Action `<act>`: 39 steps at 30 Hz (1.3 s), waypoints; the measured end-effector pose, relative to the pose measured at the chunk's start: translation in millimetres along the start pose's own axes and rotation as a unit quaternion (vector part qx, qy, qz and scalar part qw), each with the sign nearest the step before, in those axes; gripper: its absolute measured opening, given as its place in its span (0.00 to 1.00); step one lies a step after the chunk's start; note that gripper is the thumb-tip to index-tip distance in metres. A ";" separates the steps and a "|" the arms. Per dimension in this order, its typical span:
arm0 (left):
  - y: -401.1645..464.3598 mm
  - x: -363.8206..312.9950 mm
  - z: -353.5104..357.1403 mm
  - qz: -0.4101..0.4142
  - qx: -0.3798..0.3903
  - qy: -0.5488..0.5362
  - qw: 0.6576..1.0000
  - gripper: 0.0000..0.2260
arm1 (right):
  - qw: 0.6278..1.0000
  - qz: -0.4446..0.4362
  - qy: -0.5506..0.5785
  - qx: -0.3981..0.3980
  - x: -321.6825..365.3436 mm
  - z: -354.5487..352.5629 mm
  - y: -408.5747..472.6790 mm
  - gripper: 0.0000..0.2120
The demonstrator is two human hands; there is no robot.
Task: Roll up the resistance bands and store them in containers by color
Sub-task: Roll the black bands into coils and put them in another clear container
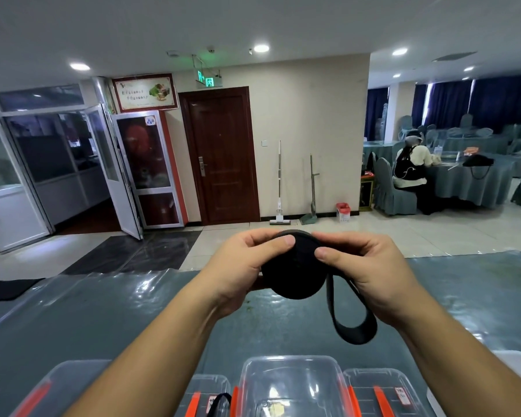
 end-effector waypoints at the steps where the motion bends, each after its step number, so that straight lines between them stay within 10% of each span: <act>1: 0.2 -0.2 1.0 -0.005 0.007 0.003 1.000 0.14 | 1.000 0.004 -0.006 0.006 0.6 -0.1 0.1 0.16; 8: 2.9 2.5 2.0 0.004 -0.029 -0.079 0.996 0.17 | 0.998 -0.034 -0.014 -0.051 5.7 -1.2 0.8 0.14; 15: 0.1 -2.9 -3.4 -0.018 0.041 0.081 0.996 0.06 | 0.994 0.000 -0.109 0.024 7.0 -1.7 0.4 0.11; 34: 2.6 14.3 3.9 -0.012 -0.025 -0.083 0.996 0.17 | 0.995 -0.037 -0.022 -0.085 5.6 -4.8 -10.5 0.12; 39: -1.0 8.3 2.3 -0.023 0.034 0.034 0.999 0.07 | 0.999 -0.004 -0.032 -0.032 6.3 -3.2 -14.0 0.12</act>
Point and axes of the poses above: each hand's wrist, its own y-axis towards the middle knuckle, its own z-axis out of the palm, x = y × z, the point moved 6 cm from there along y, towards the middle knuckle, and after that the axes turned 3 degrees about x, right-handed, at the moved point
